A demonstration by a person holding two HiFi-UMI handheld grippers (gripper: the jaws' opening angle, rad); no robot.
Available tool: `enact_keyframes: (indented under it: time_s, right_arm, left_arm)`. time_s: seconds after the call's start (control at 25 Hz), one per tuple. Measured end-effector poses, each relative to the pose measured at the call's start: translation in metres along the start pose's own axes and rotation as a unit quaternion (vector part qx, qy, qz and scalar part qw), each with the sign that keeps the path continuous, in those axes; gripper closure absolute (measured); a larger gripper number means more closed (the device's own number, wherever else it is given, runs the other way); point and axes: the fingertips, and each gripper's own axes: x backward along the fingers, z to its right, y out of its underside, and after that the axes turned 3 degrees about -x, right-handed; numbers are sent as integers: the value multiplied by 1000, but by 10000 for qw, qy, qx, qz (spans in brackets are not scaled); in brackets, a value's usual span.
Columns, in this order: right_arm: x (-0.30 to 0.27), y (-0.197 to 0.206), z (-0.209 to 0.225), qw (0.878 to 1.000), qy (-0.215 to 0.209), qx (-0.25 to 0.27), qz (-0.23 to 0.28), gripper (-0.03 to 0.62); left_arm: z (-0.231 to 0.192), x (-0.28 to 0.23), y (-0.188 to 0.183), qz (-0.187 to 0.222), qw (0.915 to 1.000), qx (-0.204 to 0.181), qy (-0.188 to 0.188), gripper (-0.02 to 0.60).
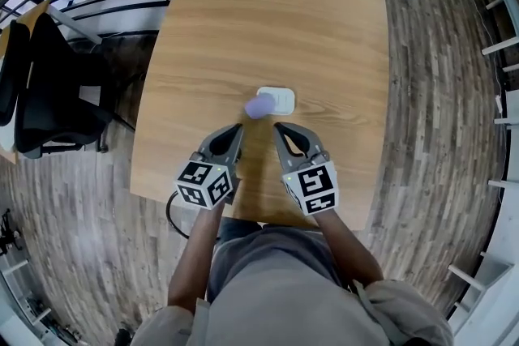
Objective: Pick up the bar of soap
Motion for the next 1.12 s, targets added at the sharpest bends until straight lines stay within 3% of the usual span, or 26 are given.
enact_keyframes:
  time_s: [0.24, 0.64, 0.72, 0.84, 1.0, 1.12]
  right_arm:
    - [-38, 7, 16, 9998, 36, 12, -184, 591]
    - [-90, 48, 46, 9960, 49, -35, -896, 591]
    - [-96, 52, 43, 9950, -19, -49, -1000, 592]
    - [-103, 57, 41, 9936, -97, -73, -1119, 592]
    - [-107, 66, 41, 9922, -135, -84, -1236, 592]
    - [-109, 71, 39, 9916, -150, -101, -1278, 592]
  left_arm:
    - [-26, -23, 18, -327, 9993, 165, -8, 580]
    - [-56, -54, 43, -767, 9926, 939, 9, 579]
    - [-57, -57, 47, -804, 9890, 1240, 101, 571]
    - [-58, -62, 50, -795, 9818, 1709, 253, 480]
    - [-58, -68, 56, -817, 9734, 2114, 339, 458]
    - [-58, -73, 64, -771, 9605, 2627, 499, 448]
